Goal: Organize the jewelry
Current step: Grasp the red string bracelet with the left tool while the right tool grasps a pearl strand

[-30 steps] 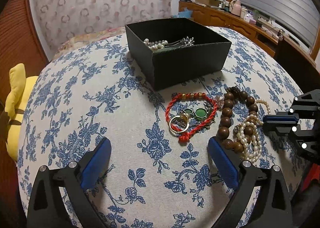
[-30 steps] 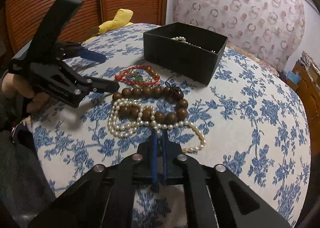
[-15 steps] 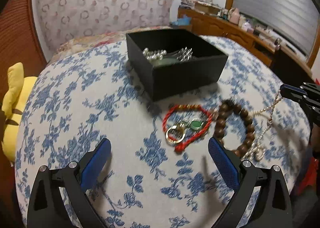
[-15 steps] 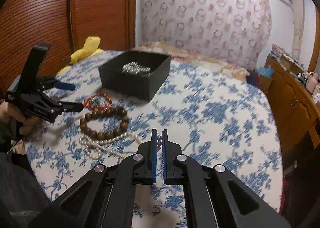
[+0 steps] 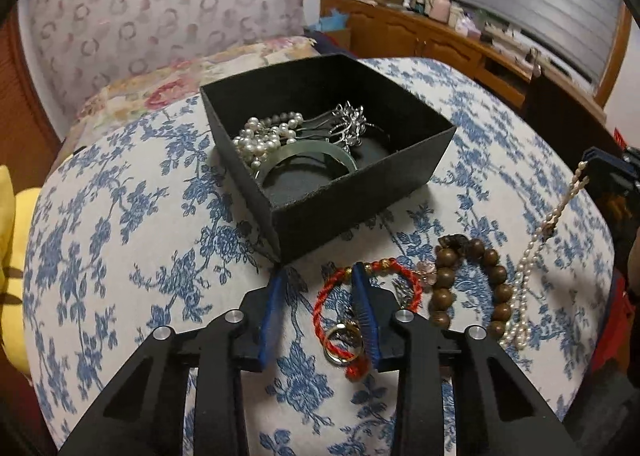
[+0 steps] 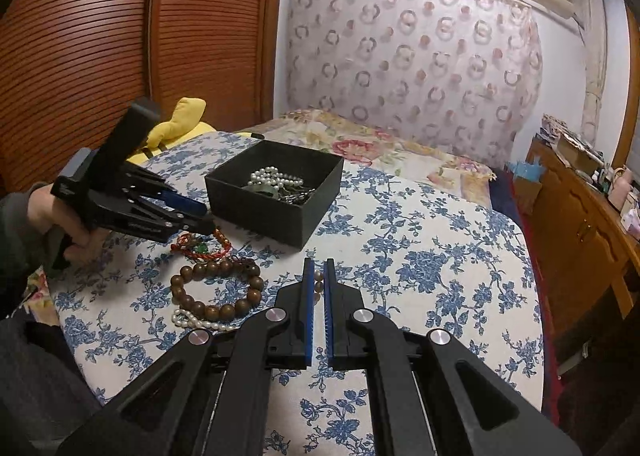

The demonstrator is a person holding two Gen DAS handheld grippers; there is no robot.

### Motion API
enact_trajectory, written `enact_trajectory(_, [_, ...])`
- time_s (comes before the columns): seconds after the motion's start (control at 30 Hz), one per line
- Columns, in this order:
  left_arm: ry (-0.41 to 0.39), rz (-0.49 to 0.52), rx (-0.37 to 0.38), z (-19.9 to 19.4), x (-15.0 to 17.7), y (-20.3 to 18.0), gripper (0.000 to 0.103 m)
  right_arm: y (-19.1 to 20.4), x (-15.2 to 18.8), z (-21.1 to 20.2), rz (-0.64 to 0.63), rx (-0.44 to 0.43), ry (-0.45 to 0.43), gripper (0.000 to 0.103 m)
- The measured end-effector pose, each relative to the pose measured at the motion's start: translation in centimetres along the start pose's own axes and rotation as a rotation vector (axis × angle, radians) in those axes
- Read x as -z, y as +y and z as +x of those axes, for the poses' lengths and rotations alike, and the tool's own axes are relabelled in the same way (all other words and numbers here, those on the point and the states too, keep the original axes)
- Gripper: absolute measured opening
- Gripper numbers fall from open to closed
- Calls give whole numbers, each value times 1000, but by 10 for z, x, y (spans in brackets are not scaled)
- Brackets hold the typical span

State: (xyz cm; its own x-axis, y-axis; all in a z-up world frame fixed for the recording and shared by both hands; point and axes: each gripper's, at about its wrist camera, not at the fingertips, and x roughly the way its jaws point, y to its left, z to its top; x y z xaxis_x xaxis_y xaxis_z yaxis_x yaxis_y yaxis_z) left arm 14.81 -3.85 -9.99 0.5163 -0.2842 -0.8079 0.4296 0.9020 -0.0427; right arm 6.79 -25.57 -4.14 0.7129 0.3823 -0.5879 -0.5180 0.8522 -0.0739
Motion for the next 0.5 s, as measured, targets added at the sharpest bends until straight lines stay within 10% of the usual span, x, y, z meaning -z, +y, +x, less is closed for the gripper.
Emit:
enact_trajectory(0.27, [4, 36, -19, 3, 0, -2, 29, -2, -6, -1, 6, -1, -16, 5])
enact_trajectory(0.5, [-19, 51, -17, -1, 10, -9, 2, 0, -13, -2, 0, -6, -30, 5])
